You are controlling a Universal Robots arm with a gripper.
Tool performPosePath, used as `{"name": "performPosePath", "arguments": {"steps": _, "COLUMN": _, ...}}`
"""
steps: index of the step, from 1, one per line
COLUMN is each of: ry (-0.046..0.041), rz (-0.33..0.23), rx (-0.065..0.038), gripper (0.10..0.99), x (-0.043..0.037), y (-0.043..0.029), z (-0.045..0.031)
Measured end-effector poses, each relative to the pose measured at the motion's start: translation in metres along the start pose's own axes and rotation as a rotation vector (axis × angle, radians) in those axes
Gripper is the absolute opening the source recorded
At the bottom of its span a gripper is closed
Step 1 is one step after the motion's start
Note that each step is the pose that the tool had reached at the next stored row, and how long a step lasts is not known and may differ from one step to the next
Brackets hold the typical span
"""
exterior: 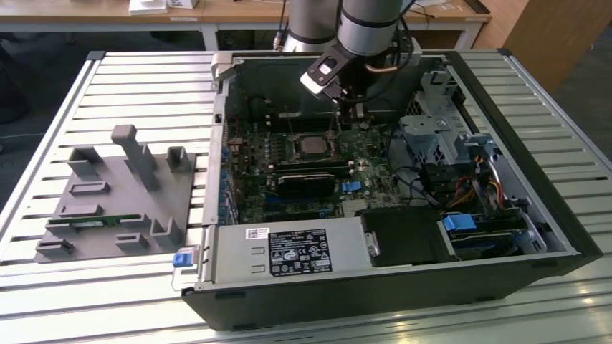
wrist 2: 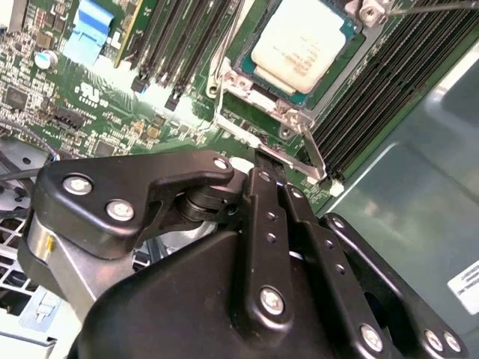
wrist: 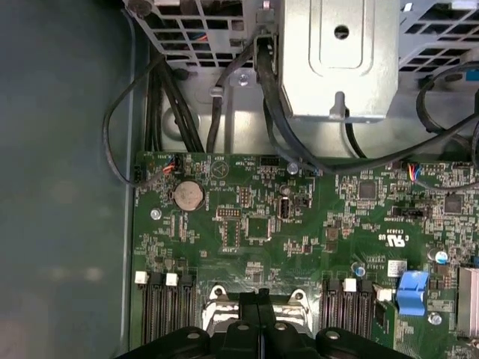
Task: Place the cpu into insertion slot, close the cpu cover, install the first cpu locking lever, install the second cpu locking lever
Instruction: 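Close the cpu cover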
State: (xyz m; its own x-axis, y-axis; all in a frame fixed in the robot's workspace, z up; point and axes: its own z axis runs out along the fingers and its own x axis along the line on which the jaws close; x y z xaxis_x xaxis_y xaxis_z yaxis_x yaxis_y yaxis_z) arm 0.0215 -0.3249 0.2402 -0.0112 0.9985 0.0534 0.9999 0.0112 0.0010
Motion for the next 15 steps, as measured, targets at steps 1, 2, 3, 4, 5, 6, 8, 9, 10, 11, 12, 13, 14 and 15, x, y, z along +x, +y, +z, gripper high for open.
{"name": "performPosePath", "arguments": {"steps": 1, "ry": 0.0, "rz": 0.0, "rx": 0.0, "gripper": 0.122, "x": 0.0, "y": -0.0013, "z": 0.0002}}
{"name": "performPosePath", "arguments": {"steps": 2, "ry": 0.0, "rz": 0.0, "rx": 0.0, "gripper": 0.122, "x": 0.0, "y": -0.0025, "z": 0.0004}}
{"name": "performPosePath", "arguments": {"steps": 3, "ry": 0.0, "rz": 0.0, "rx": 0.0, "gripper": 0.122, "x": 0.0, "y": -0.0039, "z": 0.0007}}
{"name": "performPosePath", "arguments": {"steps": 4, "ry": 0.0, "rz": 0.0, "rx": 0.0, "gripper": 0.122, "x": 0.0, "y": -0.0053, "z": 0.001}}
{"name": "performPosePath", "arguments": {"steps": 5, "ry": 0.0, "rz": 0.0, "rx": 0.0, "gripper": 0.122, "x": 0.0, "y": -0.0067, "z": 0.0012}}
{"name": "performPosePath", "arguments": {"steps": 6, "ry": 0.0001, "rz": 0.0, "rx": 0.0, "gripper": 0.122, "x": 0.0, "y": -0.0083, "z": 0.0015}}
{"name": "performPosePath", "arguments": {"steps": 8, "ry": 0.0002, "rz": 0.0, "rx": 0.0, "gripper": 0.122, "x": 0.0, "y": -0.0111, "z": 0.0022}}
{"name": "performPosePath", "arguments": {"steps": 9, "ry": 0.0, "rz": 0.0, "rx": 0.0, "gripper": 0.122, "x": 0.0, "y": -0.0125, "z": 0.0026}}
{"name": "performPosePath", "arguments": {"steps": 10, "ry": 0.0001, "rz": 0.0, "rx": 0.0, "gripper": 0.122, "x": 0.0, "y": -0.014, "z": 0.0033}}
{"name": "performPosePath", "arguments": {"steps": 11, "ry": 0.0001, "rz": 0.0, "rx": 0.0, "gripper": 0.122, "x": 0.0, "y": -0.0154, "z": 0.0039}}
{"name": "performPosePath", "arguments": {"steps": 12, "ry": 0.0, "rz": 0.0, "rx": 0.0, "gripper": 0.122, "x": -0.0001, "y": -0.0166, "z": 0.0046}}
{"name": "performPosePath", "arguments": {"steps": 13, "ry": 0.0, "rz": 0.0, "rx": 0.001, "gripper": 0.122, "x": -0.0001, "y": -0.0177, "z": 0.0054}}
{"name": "performPosePath", "arguments": {"steps": 14, "ry": 0.0, "rz": 0.0, "rx": 0.002, "gripper": 0.122, "x": -0.0001, "y": -0.0188, "z": 0.0062}}
{"name": "performPosePath", "arguments": {"steps": 15, "ry": 0.0001, "rz": 0.0, "rx": 0.003, "gripper": 0.122, "x": -0.0002, "y": -0.0201, "z": 0.0069}}
